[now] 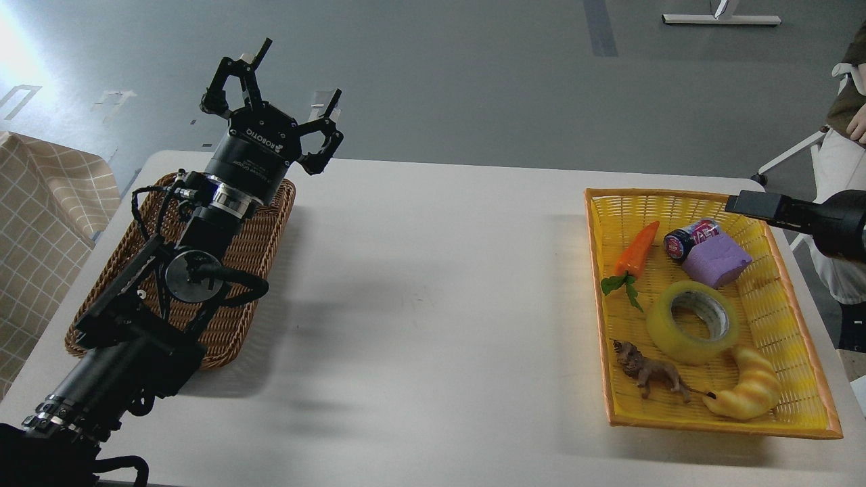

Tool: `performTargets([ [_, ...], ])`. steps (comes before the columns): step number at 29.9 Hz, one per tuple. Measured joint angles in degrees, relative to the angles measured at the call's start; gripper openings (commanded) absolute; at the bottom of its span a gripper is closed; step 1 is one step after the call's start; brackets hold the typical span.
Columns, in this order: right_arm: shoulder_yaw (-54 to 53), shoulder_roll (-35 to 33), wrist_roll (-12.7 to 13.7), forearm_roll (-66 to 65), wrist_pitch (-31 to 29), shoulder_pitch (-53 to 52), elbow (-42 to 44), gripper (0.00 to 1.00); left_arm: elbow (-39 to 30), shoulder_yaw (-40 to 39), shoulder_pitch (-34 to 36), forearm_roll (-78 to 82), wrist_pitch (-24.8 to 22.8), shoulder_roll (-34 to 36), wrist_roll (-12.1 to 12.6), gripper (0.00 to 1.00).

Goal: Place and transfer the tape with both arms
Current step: 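Lower the right gripper into the yellow tape roll's hole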

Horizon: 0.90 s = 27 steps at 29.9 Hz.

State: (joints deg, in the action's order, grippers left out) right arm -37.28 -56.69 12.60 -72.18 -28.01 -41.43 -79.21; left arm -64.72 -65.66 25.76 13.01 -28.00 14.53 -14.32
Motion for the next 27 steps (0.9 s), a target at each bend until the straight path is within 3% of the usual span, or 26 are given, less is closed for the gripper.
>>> performTargets([
  [12, 8.5, 0.8, -0.1, -1.0, 0.0, 0.5, -0.1, 0.98, 0.3, 0.0, -0.1, 0.0, 0.0, -0.2, 0.0, 0.98],
  [27, 9.0, 1.8, 0.4, -5.8, 0.0, 4.4, -0.3, 0.96, 0.3, -0.1, -0.1, -0.1, 0.0, 0.0, 0.0, 0.98],
])
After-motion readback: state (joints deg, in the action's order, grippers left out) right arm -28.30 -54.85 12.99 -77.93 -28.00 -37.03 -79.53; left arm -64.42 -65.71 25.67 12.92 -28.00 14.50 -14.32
